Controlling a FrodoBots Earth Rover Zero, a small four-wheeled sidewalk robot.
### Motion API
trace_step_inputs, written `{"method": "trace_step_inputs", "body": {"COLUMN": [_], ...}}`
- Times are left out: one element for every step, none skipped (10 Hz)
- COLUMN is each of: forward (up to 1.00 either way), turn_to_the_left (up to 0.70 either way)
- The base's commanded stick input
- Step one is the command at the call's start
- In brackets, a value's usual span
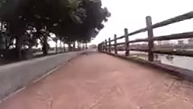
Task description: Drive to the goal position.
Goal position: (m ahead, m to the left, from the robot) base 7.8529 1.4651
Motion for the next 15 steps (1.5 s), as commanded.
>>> {"method": "trace_step_inputs", "body": {"forward": [0.70,0.70,0.70,0.70,0.70,0.70,0.70,0.70,0.70,0.70,0.70,0.70,0.70,0.70,0.70], "turn_to_the_left": [0.00,0.00,0.00,0.00,0.00,0.00,0.00,0.00,0.00,0.00,0.00,0.00,0.00,0.00,0.00]}}
